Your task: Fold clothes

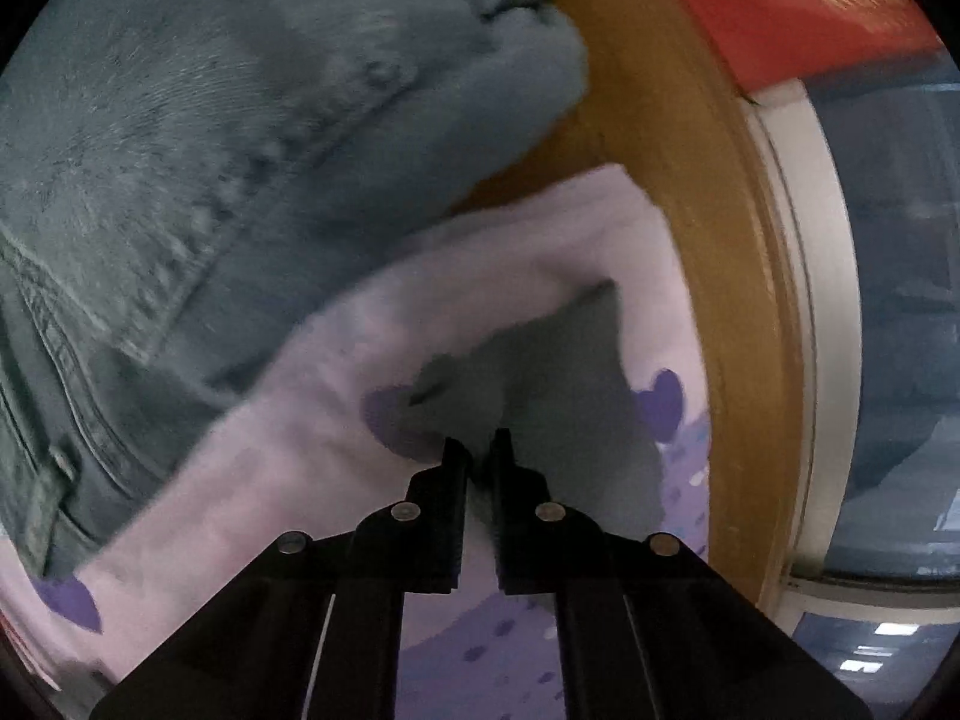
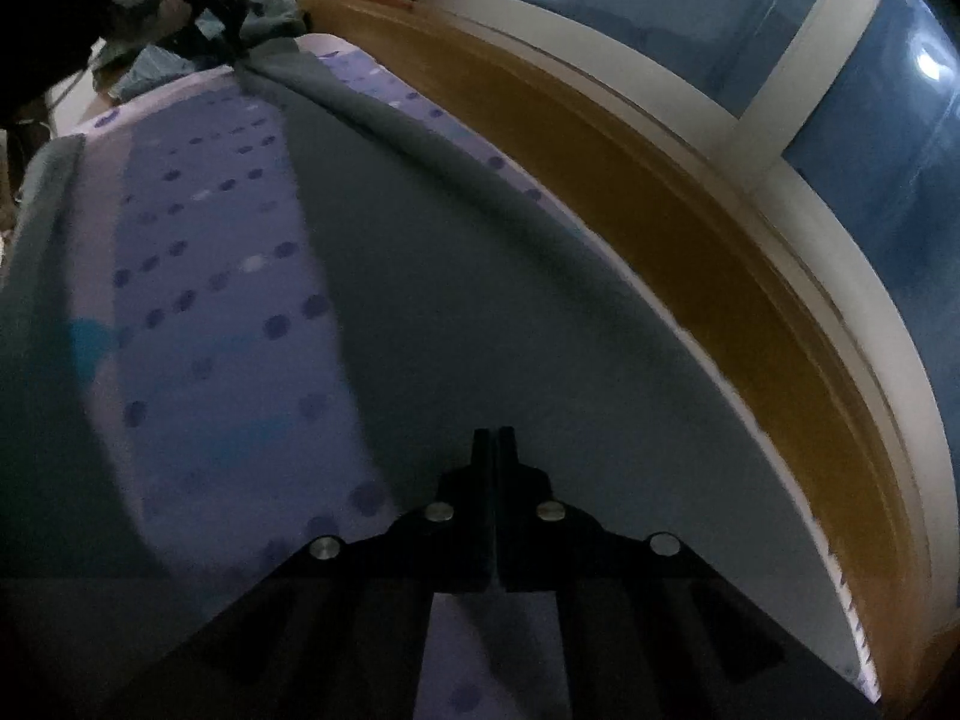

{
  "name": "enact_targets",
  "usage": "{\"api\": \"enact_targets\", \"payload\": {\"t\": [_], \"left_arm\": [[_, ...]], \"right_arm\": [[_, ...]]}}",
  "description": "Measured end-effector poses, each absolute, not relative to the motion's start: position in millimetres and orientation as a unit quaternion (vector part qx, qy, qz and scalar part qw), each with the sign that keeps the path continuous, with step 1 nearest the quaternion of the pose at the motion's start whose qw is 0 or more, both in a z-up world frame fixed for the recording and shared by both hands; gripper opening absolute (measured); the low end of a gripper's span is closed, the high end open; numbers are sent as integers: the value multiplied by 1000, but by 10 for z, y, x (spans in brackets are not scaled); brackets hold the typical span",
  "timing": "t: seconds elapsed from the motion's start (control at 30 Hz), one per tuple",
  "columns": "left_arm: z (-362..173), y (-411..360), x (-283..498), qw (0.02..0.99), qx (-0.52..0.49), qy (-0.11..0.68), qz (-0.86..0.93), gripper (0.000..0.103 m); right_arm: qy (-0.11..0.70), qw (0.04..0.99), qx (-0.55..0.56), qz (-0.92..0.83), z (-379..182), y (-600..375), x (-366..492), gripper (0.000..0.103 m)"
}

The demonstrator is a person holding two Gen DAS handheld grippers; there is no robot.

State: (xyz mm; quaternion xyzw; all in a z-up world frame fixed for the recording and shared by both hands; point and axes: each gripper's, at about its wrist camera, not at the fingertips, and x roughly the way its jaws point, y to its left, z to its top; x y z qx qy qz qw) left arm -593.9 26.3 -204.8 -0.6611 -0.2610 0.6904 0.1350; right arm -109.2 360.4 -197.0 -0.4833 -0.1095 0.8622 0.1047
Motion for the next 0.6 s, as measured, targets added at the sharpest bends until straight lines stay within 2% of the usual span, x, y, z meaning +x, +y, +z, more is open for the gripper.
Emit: {"api": "enact_targets", "payload": {"t": [0.17, 0.2, 0.23, 0.27, 0.3, 0.33, 0.37, 0.5, 0.53, 0.57, 0.6], "left_arm": [[-2116, 175, -5999, 143, -665, -294, 672, 8], [-2093, 186, -5987, 142, -663, -290, 675, 13], [-2042, 204, -5951, 144, -657, -283, 684, 19], [-1958, 229, -5873, 150, -641, -279, 699, 35], [-1874, 263, -5767, 163, -624, -277, 712, 53], [-1817, 302, -5667, 177, -613, -279, 718, 58], [-1782, 353, -5586, 193, -606, -279, 719, 62], [-1844, 695, -5463, 236, -611, -238, 717, 62], [-1868, 819, -5466, 230, -613, -218, 723, 62], [-1911, 902, -5481, 225, -616, -204, 727, 62], [-1946, 917, -5505, 221, -615, -204, 729, 61]], "right_arm": [[-118, 116, -497, 852, -2097, 3713, -906, 0], [-117, 124, -494, 852, -1880, 3577, -1002, 1], [-120, 133, -491, 852, -1801, 3533, -1023, 11], [-125, 143, -488, 852, -1779, 3523, -1013, 39], [-133, 146, -488, 850, -1785, 3493, -1000, 54], [-141, 149, -489, 848, -1800, 3457, -986, 67], [-149, 151, -490, 846, -1815, 3421, -971, 67], [-167, 143, -499, 838, -1983, 3364, -1014, 64], [-180, 152, -498, 835, -2037, 3343, -1048, 45], [-193, 163, -496, 831, -2094, 3323, -1086, 12], [-193, 174, -499, 827, -2128, 3321, -1121, 4]]}}
